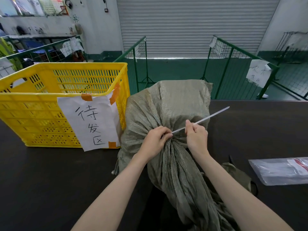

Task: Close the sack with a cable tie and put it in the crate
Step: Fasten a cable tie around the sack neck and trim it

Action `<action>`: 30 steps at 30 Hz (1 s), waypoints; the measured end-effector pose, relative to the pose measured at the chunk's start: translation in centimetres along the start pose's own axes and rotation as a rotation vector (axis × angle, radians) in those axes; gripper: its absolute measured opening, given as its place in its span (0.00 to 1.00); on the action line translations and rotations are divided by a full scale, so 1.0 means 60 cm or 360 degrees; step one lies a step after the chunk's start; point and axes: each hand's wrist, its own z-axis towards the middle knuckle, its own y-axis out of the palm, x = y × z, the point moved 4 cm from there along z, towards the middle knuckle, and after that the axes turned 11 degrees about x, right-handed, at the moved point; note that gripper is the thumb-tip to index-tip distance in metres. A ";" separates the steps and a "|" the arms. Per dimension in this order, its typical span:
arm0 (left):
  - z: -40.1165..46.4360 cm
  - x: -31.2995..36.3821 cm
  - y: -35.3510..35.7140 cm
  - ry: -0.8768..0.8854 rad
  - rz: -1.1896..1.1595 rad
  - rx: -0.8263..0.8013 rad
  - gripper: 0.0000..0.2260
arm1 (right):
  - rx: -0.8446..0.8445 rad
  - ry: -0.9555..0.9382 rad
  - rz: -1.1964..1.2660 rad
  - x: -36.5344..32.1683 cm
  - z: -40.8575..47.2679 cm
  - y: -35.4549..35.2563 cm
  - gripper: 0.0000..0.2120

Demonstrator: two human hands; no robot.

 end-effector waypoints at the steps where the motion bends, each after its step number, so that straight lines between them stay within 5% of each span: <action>1: -0.002 -0.002 0.001 0.0009 0.0009 -0.0003 0.06 | 0.0012 -0.0012 -0.0005 0.001 0.002 -0.003 0.24; 21: -0.029 0.000 0.001 0.0073 0.0341 0.0038 0.06 | -0.0013 -0.0027 0.0008 0.017 -0.010 -0.038 0.25; 30: -0.043 -0.005 0.006 -0.0154 0.0142 0.0086 0.03 | -0.0222 0.0123 0.0248 0.030 -0.014 -0.040 0.22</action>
